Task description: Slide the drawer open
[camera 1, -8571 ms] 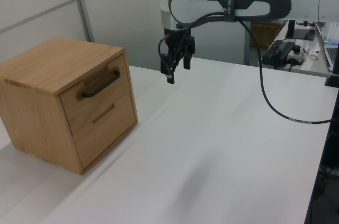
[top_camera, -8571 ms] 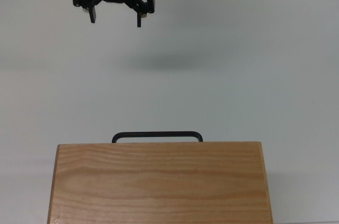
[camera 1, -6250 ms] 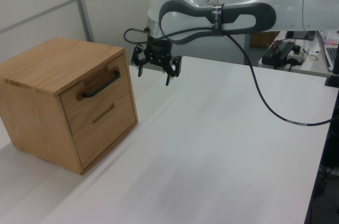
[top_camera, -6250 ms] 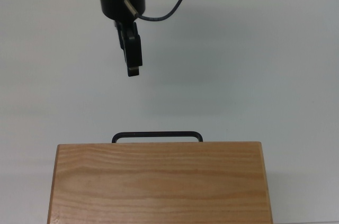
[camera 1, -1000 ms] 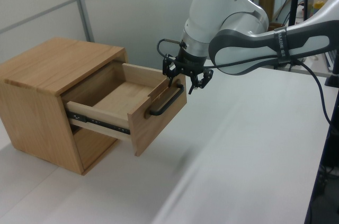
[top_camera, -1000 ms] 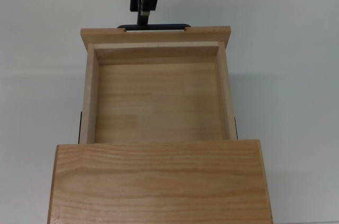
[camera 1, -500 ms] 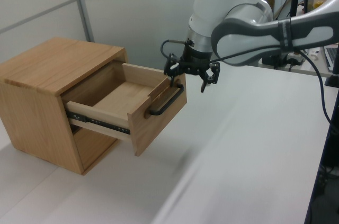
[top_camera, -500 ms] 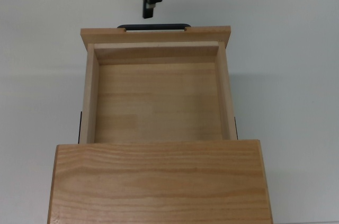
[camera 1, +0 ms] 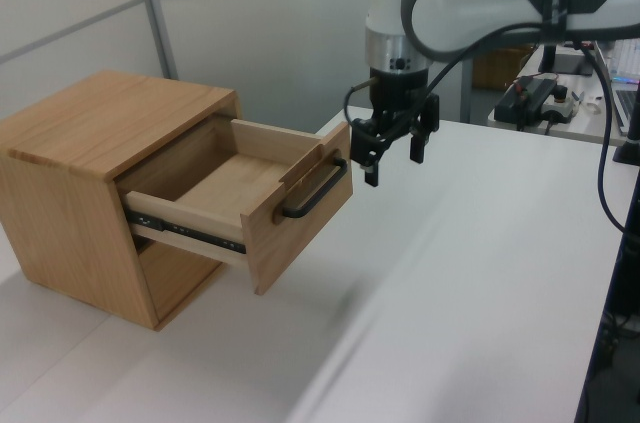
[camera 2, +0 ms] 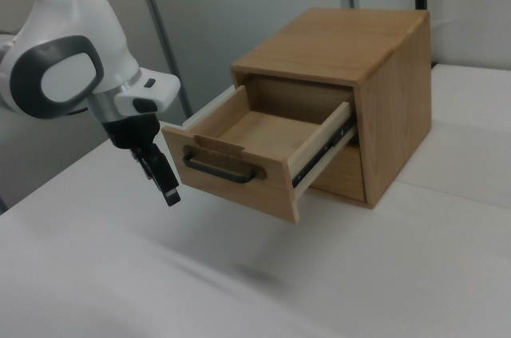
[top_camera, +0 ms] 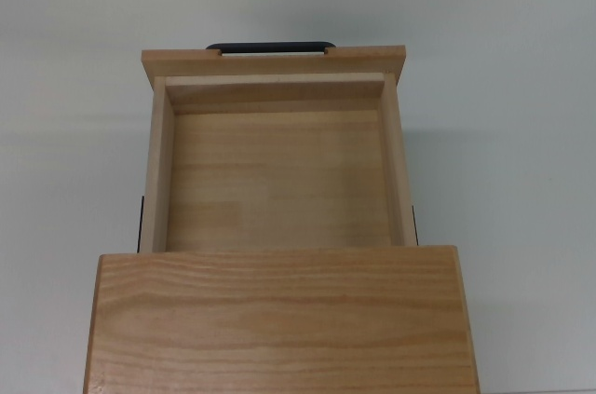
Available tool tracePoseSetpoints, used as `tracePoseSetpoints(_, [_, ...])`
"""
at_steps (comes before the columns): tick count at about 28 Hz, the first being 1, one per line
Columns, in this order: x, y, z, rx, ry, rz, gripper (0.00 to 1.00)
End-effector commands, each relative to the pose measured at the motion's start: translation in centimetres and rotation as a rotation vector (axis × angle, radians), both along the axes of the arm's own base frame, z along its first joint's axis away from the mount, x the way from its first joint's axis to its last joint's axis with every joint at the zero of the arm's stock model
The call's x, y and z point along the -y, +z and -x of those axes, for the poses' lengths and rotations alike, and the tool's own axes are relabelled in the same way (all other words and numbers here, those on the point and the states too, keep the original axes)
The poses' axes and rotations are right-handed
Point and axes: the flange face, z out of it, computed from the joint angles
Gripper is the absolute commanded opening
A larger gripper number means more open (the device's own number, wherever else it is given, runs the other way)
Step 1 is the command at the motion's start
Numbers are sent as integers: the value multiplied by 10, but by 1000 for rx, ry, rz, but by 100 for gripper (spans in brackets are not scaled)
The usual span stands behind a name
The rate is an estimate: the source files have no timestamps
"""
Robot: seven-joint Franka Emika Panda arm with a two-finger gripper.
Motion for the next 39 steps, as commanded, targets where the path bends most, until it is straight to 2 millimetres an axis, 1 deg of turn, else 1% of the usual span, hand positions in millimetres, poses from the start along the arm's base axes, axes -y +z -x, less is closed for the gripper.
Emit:
tracePoseSetpoints(1, [4, 7, 7, -55, 251, 21, 100])
tracePoseSetpoints(3, [7, 7, 9, -68, 321, 49, 100])
tracePoseSetpoints(4, [12, 8, 9, -70, 357, 69, 100])
tracePoseSetpoints(5, [14, 8, 9, -71, 367, 72, 100])
tracePoseSetpoints(8, [20, 16, 6, -57, 365, 79, 100])
tracePoseSetpoints(18, [22, 19, 8, -94, 391, 75, 100])
tracePoseSetpoints(23, [25, 27, 8, -103, 397, 69, 100])
tracePoseSetpoints(27, [25, 29, 3, -105, 402, 69, 100])
tracePoseSetpoints(31, [27, 24, -2, -114, 404, 67, 100])
tracePoseSetpoints(34, [31, 25, -5, -111, 396, 66, 100])
tracePoseSetpoints(36, [31, 20, -9, -120, 395, 65, 100])
tracePoseSetpoints(38, [31, 23, -11, -116, 395, 65, 100])
tracePoseSetpoints(39, [34, 23, -12, -113, 389, 65, 100])
